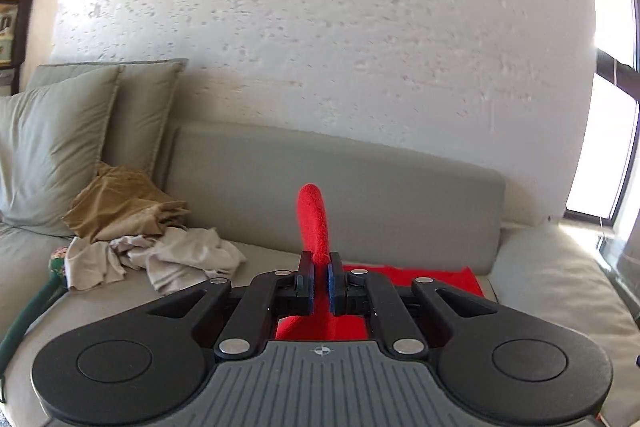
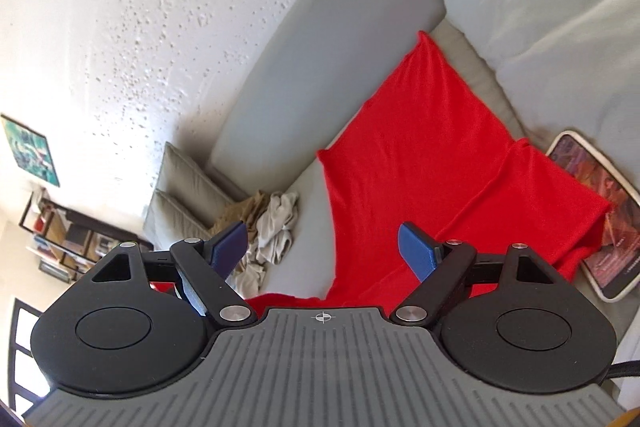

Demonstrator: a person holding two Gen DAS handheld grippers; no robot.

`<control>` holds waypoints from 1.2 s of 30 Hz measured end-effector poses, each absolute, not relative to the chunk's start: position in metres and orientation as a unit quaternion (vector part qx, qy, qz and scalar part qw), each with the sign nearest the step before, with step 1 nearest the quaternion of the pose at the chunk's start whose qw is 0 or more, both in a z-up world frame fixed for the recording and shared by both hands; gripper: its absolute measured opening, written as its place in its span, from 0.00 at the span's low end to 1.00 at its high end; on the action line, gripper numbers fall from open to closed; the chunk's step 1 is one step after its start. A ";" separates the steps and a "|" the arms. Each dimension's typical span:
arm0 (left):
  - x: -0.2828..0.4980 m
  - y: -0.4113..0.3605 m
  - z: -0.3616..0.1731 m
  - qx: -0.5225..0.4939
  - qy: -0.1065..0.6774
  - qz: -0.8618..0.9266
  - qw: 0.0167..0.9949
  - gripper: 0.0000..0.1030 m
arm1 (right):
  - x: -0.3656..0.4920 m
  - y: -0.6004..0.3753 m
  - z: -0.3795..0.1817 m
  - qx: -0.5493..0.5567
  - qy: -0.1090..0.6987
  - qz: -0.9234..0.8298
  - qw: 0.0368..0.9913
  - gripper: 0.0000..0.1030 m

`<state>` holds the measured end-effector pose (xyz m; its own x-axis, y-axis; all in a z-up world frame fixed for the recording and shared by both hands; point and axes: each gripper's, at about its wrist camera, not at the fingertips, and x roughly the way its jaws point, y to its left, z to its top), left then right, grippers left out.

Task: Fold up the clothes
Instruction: 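Lift the cuff with the left gripper, lay it across the body, release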

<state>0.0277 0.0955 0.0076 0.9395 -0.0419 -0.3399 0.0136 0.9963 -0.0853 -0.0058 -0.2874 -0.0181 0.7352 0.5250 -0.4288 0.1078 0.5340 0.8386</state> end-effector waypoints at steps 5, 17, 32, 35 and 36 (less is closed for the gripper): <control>0.031 -0.032 -0.049 0.072 0.208 -0.033 0.975 0.05 | -0.022 -0.320 -0.032 0.478 0.339 0.101 0.804 0.81; -0.007 -0.083 -0.099 0.072 0.383 -0.230 0.892 0.41 | -0.018 -0.333 -0.072 0.456 0.387 0.071 0.798 0.83; 0.001 0.079 -0.093 -0.159 0.419 0.008 0.894 0.44 | 0.057 -0.249 -0.149 0.267 0.510 0.100 0.811 0.43; 0.008 0.077 -0.097 -0.167 0.423 0.005 0.891 0.44 | 0.054 -0.241 -0.154 0.233 0.506 0.108 0.823 0.41; 0.008 0.077 -0.097 -0.168 0.423 0.005 0.891 0.45 | 0.053 -0.236 -0.155 0.211 0.504 0.112 0.830 0.41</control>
<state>0.0081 0.0769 -0.0973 0.6429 -0.1333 -0.7543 -0.1514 0.9432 -0.2957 0.0526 -0.2361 -0.1549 0.4673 0.3978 -0.7896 0.0271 0.8862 0.4625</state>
